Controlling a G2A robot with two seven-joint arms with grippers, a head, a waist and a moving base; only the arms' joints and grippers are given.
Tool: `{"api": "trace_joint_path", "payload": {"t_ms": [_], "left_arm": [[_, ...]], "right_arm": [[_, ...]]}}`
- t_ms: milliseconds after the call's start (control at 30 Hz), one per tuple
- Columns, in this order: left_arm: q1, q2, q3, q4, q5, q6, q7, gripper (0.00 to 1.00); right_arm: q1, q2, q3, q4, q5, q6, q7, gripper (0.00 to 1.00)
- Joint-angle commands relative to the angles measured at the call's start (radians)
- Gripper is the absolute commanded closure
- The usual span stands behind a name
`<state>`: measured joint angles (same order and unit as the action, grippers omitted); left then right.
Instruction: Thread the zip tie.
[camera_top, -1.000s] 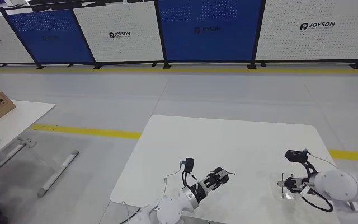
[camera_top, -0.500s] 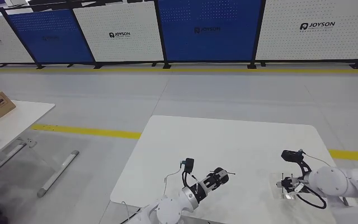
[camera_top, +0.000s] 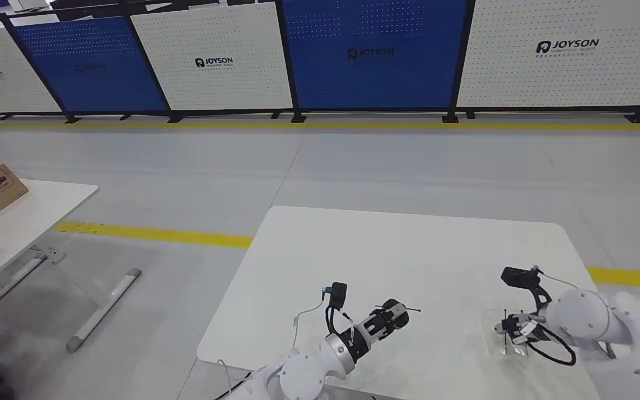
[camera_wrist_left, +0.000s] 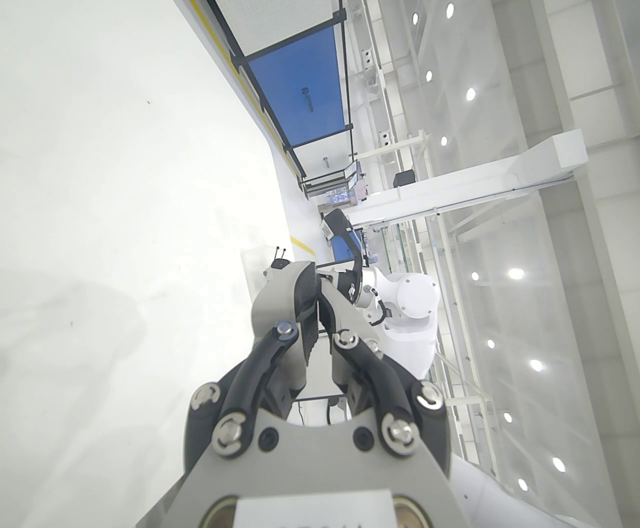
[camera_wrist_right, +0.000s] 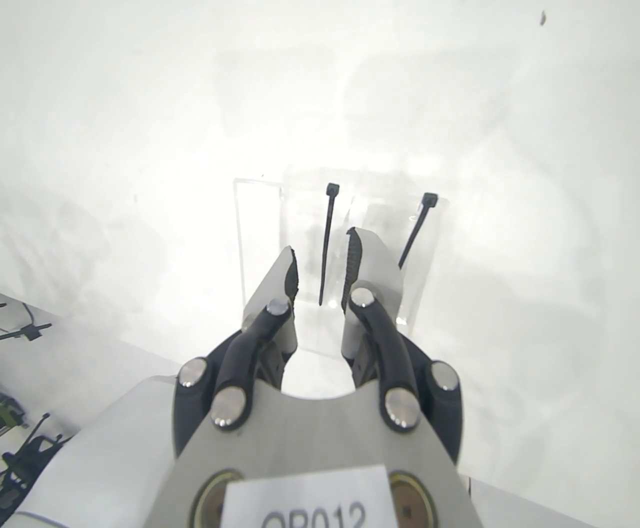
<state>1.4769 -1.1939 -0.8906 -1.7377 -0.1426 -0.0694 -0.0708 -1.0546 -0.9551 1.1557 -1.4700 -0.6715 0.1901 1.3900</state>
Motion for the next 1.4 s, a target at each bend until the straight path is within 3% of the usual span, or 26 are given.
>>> {"api": "trace_joint_path", "payload": {"t_ms": [0, 400, 500, 567, 800, 1033, 1200, 1367], "left_arm": [[0.0, 0.0, 0.0, 0.0, 0.0, 0.0, 0.0, 1.0], [0.0, 0.0, 0.0, 0.0, 0.0, 0.0, 0.0, 1.0], [0.0, 0.0, 0.0, 0.0, 0.0, 0.0, 0.0, 1.0], [0.0, 0.0, 0.0, 0.0, 0.0, 0.0, 0.0, 1.0], [0.0, 0.0, 0.0, 0.0, 0.0, 0.0, 0.0, 1.0], [0.0, 0.0, 0.0, 0.0, 0.0, 0.0, 0.0, 1.0], [0.0, 0.0, 0.0, 0.0, 0.0, 0.0, 0.0, 1.0], [0.0, 0.0, 0.0, 0.0, 0.0, 0.0, 0.0, 1.0]], "right_arm": [[0.008, -0.001, -0.007, 0.007, -0.001, 0.004, 0.0, 0.78], [0.05, -0.008, -0.056, 0.045, -0.003, 0.008, 0.0, 0.81], [0.061, -0.01, -0.069, 0.056, -0.003, 0.01, 0.0, 0.85], [0.065, -0.011, -0.074, 0.062, -0.002, 0.011, 0.0, 1.0], [0.059, -0.006, -0.063, 0.058, -0.004, 0.01, 0.0, 1.0], [-0.019, 0.015, 0.026, -0.038, 0.017, 0.009, -0.03, 1.0], [-0.134, 0.038, 0.148, -0.162, 0.046, 0.031, -0.09, 1.0], [-0.267, 0.054, 0.272, -0.273, 0.101, 0.009, -0.169, 1.0]]}}
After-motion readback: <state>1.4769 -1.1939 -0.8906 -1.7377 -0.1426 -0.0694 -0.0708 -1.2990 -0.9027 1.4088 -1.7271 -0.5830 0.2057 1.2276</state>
